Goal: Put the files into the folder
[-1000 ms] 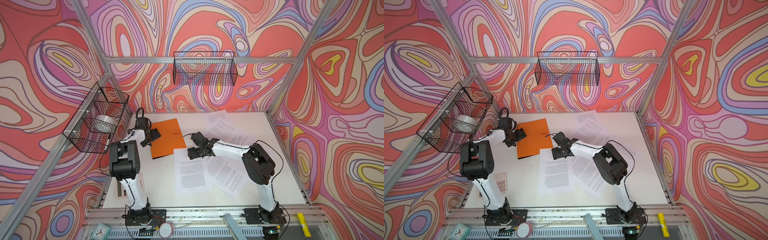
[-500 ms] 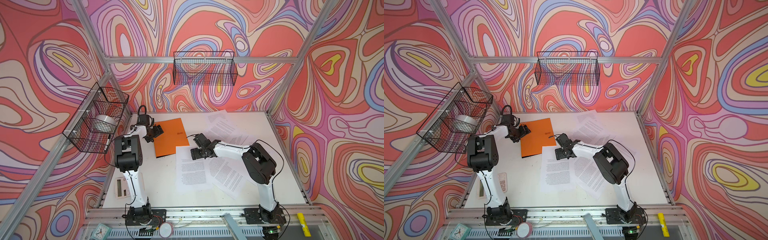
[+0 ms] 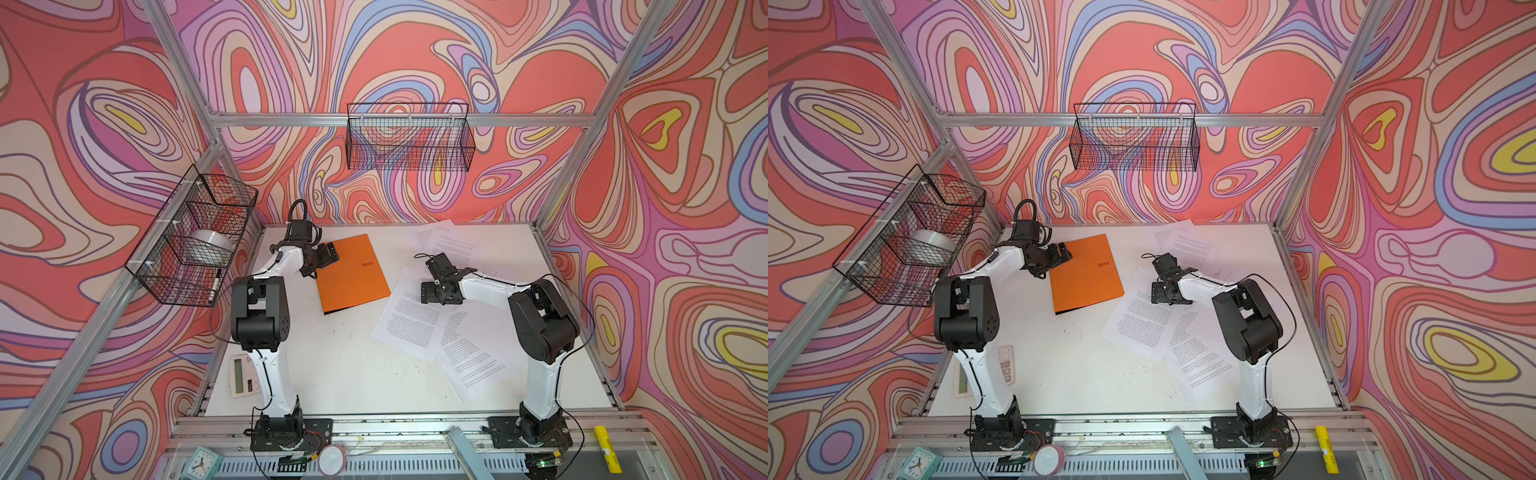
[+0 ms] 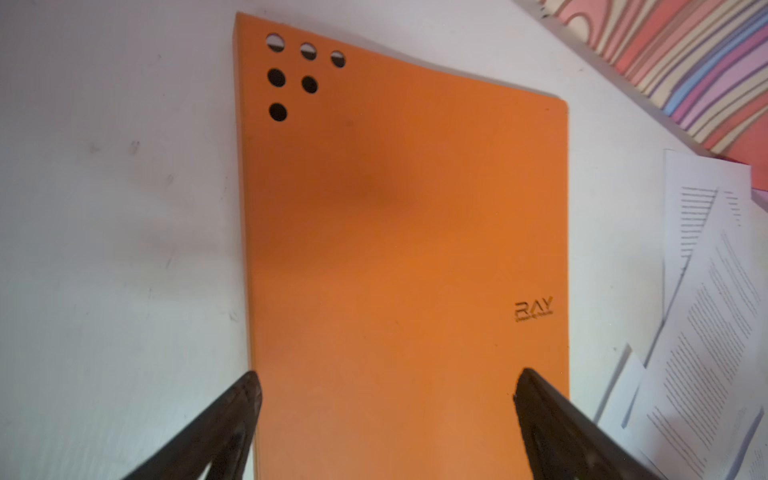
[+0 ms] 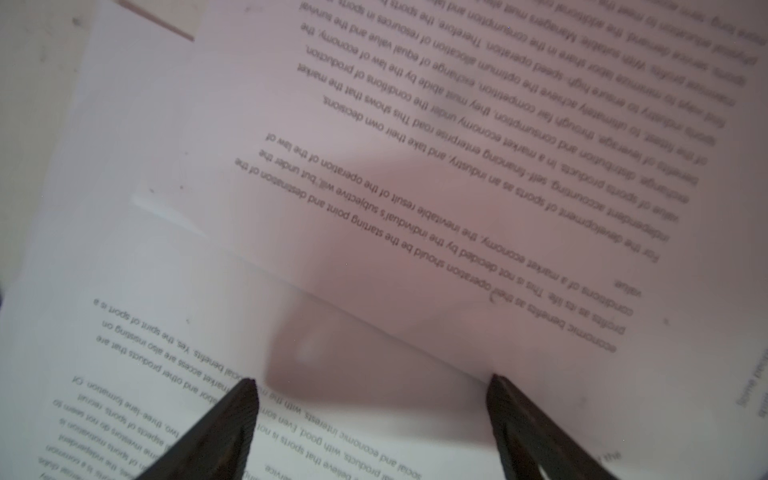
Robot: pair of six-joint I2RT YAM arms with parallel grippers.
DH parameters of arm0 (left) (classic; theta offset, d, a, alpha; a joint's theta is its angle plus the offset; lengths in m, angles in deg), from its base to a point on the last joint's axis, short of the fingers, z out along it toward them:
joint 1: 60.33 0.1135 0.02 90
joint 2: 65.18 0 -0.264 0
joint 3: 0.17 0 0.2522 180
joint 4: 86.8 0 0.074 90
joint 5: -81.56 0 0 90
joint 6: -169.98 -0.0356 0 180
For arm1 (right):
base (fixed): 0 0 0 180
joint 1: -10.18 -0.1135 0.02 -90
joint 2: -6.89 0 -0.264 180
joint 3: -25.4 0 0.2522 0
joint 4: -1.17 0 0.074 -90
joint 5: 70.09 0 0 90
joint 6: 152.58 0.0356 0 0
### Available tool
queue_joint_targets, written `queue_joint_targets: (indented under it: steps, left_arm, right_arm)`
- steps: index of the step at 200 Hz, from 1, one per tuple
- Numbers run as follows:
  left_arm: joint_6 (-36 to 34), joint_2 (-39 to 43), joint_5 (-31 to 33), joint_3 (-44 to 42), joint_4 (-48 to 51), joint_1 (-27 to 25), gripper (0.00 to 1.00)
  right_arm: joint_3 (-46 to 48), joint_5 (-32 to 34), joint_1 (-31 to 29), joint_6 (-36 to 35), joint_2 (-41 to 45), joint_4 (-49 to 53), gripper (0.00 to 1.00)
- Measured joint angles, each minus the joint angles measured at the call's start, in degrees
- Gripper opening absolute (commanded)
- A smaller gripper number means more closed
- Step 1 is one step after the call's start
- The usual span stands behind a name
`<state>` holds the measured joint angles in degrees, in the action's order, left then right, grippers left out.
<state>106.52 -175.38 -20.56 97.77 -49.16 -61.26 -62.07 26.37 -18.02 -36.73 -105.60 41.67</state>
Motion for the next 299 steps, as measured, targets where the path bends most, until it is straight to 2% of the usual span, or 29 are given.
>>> queue_joint_targets:
  steps: [19,43,55,68,110,151,242,299]
  left_arm:
    - [5.53,10.86,0.68,-8.17,-1.6,-2.16,0.95]
    - [17.09,26.16,3.74,-24.87,-10.49,-5.4,0.96]
    - [23.21,31.17,5.9,-33.05,-15.58,-7.98,0.96]
    - [29.33,33.18,7.41,-39.67,-19.91,-10.86,0.96]
    - [44.78,29.57,10.27,-51.41,-35.06,-13.75,0.94]
    - [52.85,22.32,10.88,-55.36,-51.84,-14.4,0.92]
    - [57.99,15.19,11.78,-57.99,-70.66,-14.47,0.87]
    - [58.29,8.13,12.79,-58.69,-83.52,-14.47,0.74]
  right_arm:
    - [-2.91,-2.43,-0.11,-1.05,0.0,1.18,0.93]
    - [-9.66,-5.79,-0.11,-3.04,-1.2,1.57,0.93]
    - [-13.99,-7.37,-0.11,-4.11,-3.13,1.57,0.93]
    - [-18.73,-9.35,-0.11,-5.03,-6.14,1.66,0.93]
    - [-29.75,-15.23,-0.11,-6.43,-16.17,4.0,0.91]
    - [-32.41,-18.12,-0.13,-6.73,-19.26,6.47,0.92]
    - [-36.57,-20.22,-0.15,-7.15,-22.69,8.52,0.89]
    - [-36.72,-21.59,-0.15,-7.17,-22.73,8.87,0.89]
